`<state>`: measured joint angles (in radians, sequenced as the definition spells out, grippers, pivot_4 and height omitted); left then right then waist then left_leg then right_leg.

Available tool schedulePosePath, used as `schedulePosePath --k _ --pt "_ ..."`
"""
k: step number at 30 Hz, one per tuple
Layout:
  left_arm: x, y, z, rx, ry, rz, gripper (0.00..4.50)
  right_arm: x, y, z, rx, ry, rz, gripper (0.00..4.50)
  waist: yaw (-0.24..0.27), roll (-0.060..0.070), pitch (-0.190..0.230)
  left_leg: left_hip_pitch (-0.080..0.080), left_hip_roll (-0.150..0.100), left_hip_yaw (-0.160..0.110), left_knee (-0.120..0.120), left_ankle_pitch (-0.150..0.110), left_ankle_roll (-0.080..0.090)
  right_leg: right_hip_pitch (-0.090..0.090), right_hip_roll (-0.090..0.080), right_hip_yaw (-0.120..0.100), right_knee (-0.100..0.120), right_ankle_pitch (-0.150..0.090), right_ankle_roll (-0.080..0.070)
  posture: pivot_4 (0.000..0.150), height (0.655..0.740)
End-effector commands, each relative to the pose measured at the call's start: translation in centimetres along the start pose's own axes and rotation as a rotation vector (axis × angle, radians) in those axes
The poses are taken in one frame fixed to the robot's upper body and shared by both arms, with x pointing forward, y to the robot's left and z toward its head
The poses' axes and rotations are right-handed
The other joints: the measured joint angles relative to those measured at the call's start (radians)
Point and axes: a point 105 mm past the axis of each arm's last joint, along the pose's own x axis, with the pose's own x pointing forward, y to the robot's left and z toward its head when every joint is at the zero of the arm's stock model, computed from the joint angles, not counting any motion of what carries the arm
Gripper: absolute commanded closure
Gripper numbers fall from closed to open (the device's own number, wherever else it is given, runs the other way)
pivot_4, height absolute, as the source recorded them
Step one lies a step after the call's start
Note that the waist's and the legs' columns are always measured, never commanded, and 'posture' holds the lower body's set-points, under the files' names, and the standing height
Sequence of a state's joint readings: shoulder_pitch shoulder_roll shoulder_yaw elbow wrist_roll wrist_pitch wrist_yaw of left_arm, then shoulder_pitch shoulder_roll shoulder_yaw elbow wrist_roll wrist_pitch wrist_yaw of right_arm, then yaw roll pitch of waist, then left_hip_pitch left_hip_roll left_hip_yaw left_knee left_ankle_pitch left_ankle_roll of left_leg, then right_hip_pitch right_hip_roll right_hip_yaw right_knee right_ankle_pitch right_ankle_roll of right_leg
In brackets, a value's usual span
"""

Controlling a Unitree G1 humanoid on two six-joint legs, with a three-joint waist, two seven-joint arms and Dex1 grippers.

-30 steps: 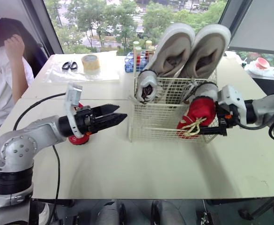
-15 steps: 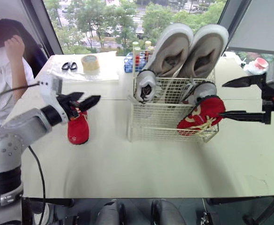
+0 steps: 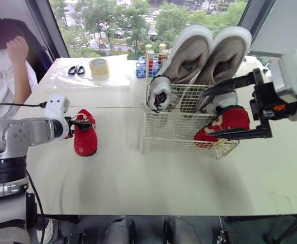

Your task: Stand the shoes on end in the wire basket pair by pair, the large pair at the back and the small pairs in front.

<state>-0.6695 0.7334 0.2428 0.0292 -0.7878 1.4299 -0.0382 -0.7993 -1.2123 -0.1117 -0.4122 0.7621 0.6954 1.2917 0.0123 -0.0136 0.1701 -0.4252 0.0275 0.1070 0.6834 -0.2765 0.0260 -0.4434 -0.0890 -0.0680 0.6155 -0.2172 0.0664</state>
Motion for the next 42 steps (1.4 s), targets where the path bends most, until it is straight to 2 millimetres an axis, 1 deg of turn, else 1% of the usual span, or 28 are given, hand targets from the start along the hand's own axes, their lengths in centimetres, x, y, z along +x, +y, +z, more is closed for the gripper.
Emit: schedulePosePath --k 1,2,5,8,10,11,12,13,14,16,17,19,20,22,23,24,25,27,29,34,35,38,42 --pt "0.7 -0.1 -0.6 -0.004 0.014 -0.007 0.0 -0.4 0.3 1.0 -0.012 -0.028 -0.034 0.07 0.0 0.0 0.0 0.0 0.0 0.0 0.0 0.0 0.0 0.0 0.0 0.0 0.0 0.0 0.0 0.15 0.74" --pt "1.3 -0.1 -0.9 -0.017 0.019 -0.016 0.0 -0.3 0.5 1.0 0.002 -0.031 -0.04 0.07 0.001 0.0 0.0 0.0 0.0 0.0 0.0 0.0 0.0 0.0 0.0 0.0 0.0 0.0 0.0 0.15 0.74" --pt "2.5 0.0 -0.9 -0.038 0.006 -0.028 0.83 -0.1 1.1 0.9 0.054 -0.051 -0.054 0.0 0.003 0.0 0.0 0.0 0.0 -0.001 0.0 0.001 -0.001 0.0 -0.001 0.0 0.001 -0.001 -0.003 0.15 0.74" --pt "2.6 -0.5 -0.2 -0.026 -0.04 -0.05 2.22 -0.1 1.8 0.5 0.129 -0.064 -0.078 0.0 0.005 0.0 0.0 0.001 -0.001 -0.001 0.0 0.0 0.0 0.0 -0.004 -0.001 0.003 -0.001 -0.004 0.15 0.74" --pt "2.2 -1.0 0.6 -0.014 -0.082 -0.068 3.08 -0.1 2.3 0.1 0.177 -0.057 -0.092 0.0 0.01 0.0 0.0 0.001 -0.001 -0.002 0.0 -0.002 -0.001 0.0 -0.006 -0.002 0.003 -0.001 -0.004 0.15 0.74" --pt "1.6 -2.0 1.8 -0.012 -0.164 -0.12 3.43 -0.2 2.5 -0.1 0.198 -0.053 -0.103 0.0 0.012 0.0 0.0 0.001 -0.001 -0.002 0.0 -0.003 -0.001 0.0 -0.007 -0.002 0.003 -0.001 -0.004 0.15 0.74" --pt "0.2 -4.1 4.0 0.013 -0.316 -0.226 3.67 -0.4 2.6 -0.4 0.223 -0.047 -0.125 0.0 0.016 0.0 0.0 0.001 -0.001 -0.002 0.0 -0.003 -0.001 0.001 -0.008 -0.002 0.003 -0.001 -0.004 0.15 0.74" --pt "-1.0 -5.6 5.5 0.031 -0.423 -0.301 3.87 -0.6 2.6 -0.6 0.24 -0.043 -0.142 0.0 0.021 0.0 0.0 0.0 -0.001 -0.002 0.0 -0.003 -0.001 0.0 -0.008 -0.002 0.003 -0.001 -0.005 0.15 0.74" --pt "-2.6 -7.5 7.2 0.055 -0.561 -0.374 4.0 -0.8 2.6 -0.8 0.26 -0.04 -0.165 0.0 0.027 -0.001 0.0 0.0 -0.001 -0.002 0.0 -0.003 -0.002 0.0 -0.009 -0.002 0.002 -0.001 -0.005 0.15 0.74" --pt "-4.5 -9.5 8.9 0.086 -0.721 -0.437 4.0 -1.1 2.5 -1.0 0.279 -0.037 -0.192 0.0 0.026 -0.001 0.0 -0.002 -0.002 -0.002 0.0 -0.001 -0.005 0.0 -0.009 -0.003 0.0 -0.001 -0.005 0.15 0.74" --pt "-5.7 -11.0 9.8 0.098 -0.835 -0.493 4.0 -1.2 2.4 -1.1 0.288 -0.037 -0.205 0.0 0.025 -0.001 0.0 -0.002 -0.002 -0.002 0.0 -0.001 -0.005 0.0 -0.009 -0.003 0.0 -0.001 -0.005 0.15 0.74" --pt "-7.0 -13.7 10.6 0.138 -0.986 -0.555 4.0 -1.3 2.2 -1.2 0.291 -0.032 -0.219 0.0 0.023 0.0 0.0 -0.002 -0.002 -0.001 -0.001 -0.001 -0.004 0.0 -0.009 -0.003 -0.001 -0.001 -0.005 0.15 0.74" --pt "-7.3 -14.4 10.7 0.149 -1.025 -0.575 4.0 -1.3 2.2 -1.3 0.291 -0.031 -0.222 0.0 0.022 0.0 0.0 -0.001 -0.002 0.0 -0.001 0.0 -0.002 0.0 -0.008 -0.003 -0.001 -0.001 -0.004 0.15 0.74" --pt "-7.3 -16.9 10.1 0.154 -1.1 -0.616 4.0 -1.3 2.0 -1.3 0.294 -0.023 -0.228 0.0 0.024 0.002 -0.001 0.0 -0.002 0.001 -0.001 0.0 0.0 0.001 -0.008 -0.003 -0.001 0.0 -0.004 0.15 0.74" --pt "-7.3 -17.6 9.9 0.155 -1.126 -0.626 4.0 -1.3 1.9 -1.4 0.295 -0.02 -0.23 0.0 0.026 0.002 -0.001 0.0 -0.002 0.002 -0.001 0.0 0.0 0.001 -0.007 -0.003 0.0 0.0 -0.003 0.15 0.74" --pt "-7.4 -18.7 9.5 0.159 -1.148 -0.665 4.0 -1.4 1.8 -1.4 0.301 -0.019 -0.23 0.0 0.027 0.001 -0.001 0.0 -0.002 0.002 -0.001 0.0 0.002 0.001 -0.006 -0.003 0.0 0.0 -0.003 0.15 0.74" --pt "-7.4 -19.6 8.9 0.167 -1.178 -0.681 4.0 -1.5 1.8 -1.5 0.304 -0.007 -0.229 0.0 0.027 0.001 -0.001 0.0 -0.002 0.001 0.0 -0.002 0.006 0.002 -0.006 -0.004 0.0 0.0 -0.003 0.15 0.74" --pt "-7.3 -20.9 8.0 0.165 -1.216 -0.706 4.0 -1.9 1.9 -1.4 0.312 0.009 -0.228 0.0 0.027 0.001 -0.001 0.0 -0.002 0.002 0.002 -0.003 0.008 0.002 -0.005 -0.004 0.001 0.001 -0.002 0.15 0.74" --pt "-7.3 -21.7 7.1 0.213 -1.248 -0.719 4.0 -2.2 1.9 -1.2 0.319 0.018 -0.228 0.0 0.027 0.001 -0.001 0.0 -0.002 0.001 0.002 -0.003 0.009 0.003 -0.004 -0.004 0.0 0.001 -0.001 0.15 0.74" --pt "-8.1 -23.2 5.3 0.213 -1.296 -0.781 4.0 -2.5 1.9 -1.2 0.335 0.042 -0.232 0.0 0.027 0.001 -0.001 0.0 -0.001 0.001 0.003 -0.004 0.01 0.003 0.0 -0.004 0.0 0.001 -0.001 0.15 0.74" --pt "-8.0 -23.3 5.0 0.197 -1.285 -0.786 4.0 -2.5 2.0 -1.1 0.337 0.044 -0.231 0.0 0.027 0.001 -0.001 0.0 -0.001 0.001 0.003 -0.004 0.01 0.003 0.0 -0.004 0.0 0.002 0.0 0.15 0.74" --pt "-6.7 -23.8 3.8 0.194 -1.245 -0.792 4.0 -2.5 2.0 -1.0 0.341 0.044 -0.227 0.0 0.028 0.001 -0.001 0.0 -0.001 0.0 0.004 -0.004 0.01 0.004 0.001 -0.005 0.0 0.001 0.0 0.15 0.74" --pt "-5.6 -24.6 2.6 0.231 -1.234 -0.785 4.0 -2.5 1.9 -1.0 0.344 0.045 -0.222 0.0 0.028 0.001 -0.001 0.0 -0.001 0.0 0.004 -0.004 0.01 0.004 0.001 -0.005 0.0 0.001 0.0 0.15 0.74"
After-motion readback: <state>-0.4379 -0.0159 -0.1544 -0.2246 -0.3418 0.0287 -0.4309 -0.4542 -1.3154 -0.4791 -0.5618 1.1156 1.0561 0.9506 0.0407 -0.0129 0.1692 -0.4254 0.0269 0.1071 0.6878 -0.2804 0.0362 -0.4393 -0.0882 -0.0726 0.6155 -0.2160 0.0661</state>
